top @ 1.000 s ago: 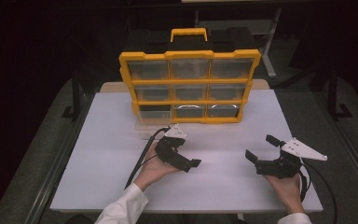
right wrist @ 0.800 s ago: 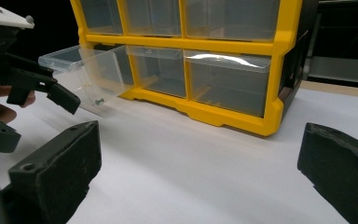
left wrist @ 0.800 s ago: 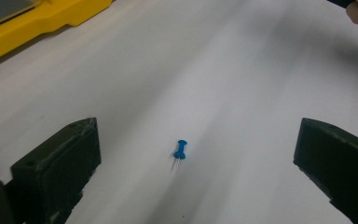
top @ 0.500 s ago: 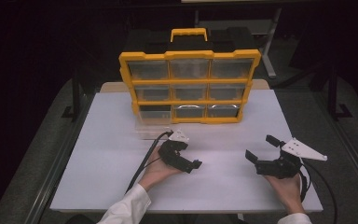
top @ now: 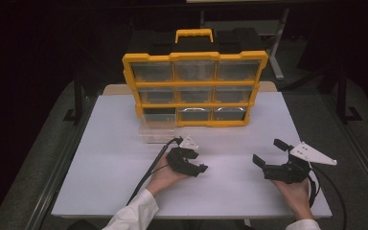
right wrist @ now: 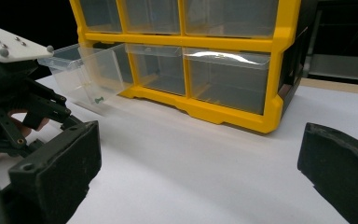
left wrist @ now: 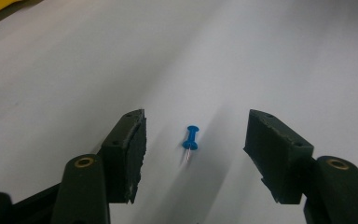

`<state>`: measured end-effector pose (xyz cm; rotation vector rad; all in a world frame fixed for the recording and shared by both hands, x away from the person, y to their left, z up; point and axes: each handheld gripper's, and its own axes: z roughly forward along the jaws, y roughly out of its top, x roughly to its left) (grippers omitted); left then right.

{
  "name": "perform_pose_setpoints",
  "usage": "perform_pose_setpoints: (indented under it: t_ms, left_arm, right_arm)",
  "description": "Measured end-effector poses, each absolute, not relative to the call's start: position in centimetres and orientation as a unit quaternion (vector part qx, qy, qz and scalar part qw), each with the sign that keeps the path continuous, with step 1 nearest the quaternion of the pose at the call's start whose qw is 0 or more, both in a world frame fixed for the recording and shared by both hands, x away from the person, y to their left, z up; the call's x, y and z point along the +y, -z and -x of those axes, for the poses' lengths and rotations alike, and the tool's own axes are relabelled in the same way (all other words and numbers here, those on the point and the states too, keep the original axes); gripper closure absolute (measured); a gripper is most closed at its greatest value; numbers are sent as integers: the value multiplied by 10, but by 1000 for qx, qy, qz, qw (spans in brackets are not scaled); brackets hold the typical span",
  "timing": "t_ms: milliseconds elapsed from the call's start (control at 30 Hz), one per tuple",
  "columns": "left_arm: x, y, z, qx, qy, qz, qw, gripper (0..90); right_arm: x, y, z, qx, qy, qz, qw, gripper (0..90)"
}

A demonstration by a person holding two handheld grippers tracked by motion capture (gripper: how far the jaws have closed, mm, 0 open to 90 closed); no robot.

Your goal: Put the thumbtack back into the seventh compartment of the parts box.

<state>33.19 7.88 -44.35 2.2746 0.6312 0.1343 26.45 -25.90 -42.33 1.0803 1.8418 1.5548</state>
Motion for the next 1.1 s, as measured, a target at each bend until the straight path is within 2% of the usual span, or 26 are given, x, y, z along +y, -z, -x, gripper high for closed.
perform_pose_setpoints:
  t_ms: [200,433,667,1100]
  left_arm:
    - [78,445,-332,246,-49,-889,382,466]
    - [77,448,-334,245,-42,-890,381,618]
    - [73,451,-332,236,-56,-898,366,826]
    - [82,439,-334,234,-58,-899,366,837]
  right_arm:
    - [-258,423,-265,677,-569,-395,246,0]
    - [-259,423,-264,676,-569,-397,247,0]
    - [-258,424,-265,678,-569,-396,246,0]
    - [-258,424,-265,678,-568,-396,245,0]
